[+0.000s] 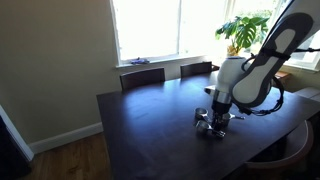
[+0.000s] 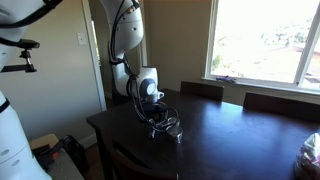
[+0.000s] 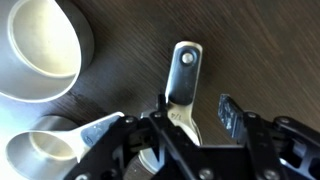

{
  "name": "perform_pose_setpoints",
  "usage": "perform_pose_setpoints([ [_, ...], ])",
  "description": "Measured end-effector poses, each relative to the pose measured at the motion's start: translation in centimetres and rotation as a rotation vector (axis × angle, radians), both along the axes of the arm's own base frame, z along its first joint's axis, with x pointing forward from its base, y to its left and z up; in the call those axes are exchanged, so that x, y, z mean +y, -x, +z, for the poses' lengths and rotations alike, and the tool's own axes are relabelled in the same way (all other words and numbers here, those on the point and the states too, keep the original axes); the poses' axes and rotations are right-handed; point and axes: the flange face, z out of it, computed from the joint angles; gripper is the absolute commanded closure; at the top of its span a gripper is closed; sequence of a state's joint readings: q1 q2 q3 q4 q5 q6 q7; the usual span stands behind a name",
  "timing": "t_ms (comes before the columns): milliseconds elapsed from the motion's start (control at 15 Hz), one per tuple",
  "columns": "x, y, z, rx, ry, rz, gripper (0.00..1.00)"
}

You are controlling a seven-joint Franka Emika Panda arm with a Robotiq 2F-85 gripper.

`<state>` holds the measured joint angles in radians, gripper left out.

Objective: Separate the pots

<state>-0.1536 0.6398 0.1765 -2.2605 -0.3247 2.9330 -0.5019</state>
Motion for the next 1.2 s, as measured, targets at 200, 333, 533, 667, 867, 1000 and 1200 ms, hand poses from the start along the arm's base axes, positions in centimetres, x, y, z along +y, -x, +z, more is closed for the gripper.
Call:
perform_pose_setpoints([
  [200, -0.3, -0.3, 0.1, -0.005, 0.0, -0.007, 0.12],
  [333, -0.5, -0.4, 0.2, -0.008, 0.0, -0.011, 0.1],
  [533, -0.6, -0.5, 0.2, -0.009, -0.001, -0.014, 0.34],
  [667, -0.6, -0.5, 0.1, -0.007, -0.002, -0.017, 0.45],
  [867, -0.6, -0.3, -0.1, 0.006, -0.003, -0.028, 0.51],
  [1000, -0.7, -0.2, -0.4, 0.015, -0.004, -0.034, 0.5],
  [1200, -0.7, -0.1, -0.8, 0.026, -0.006, -0.043, 0.55],
])
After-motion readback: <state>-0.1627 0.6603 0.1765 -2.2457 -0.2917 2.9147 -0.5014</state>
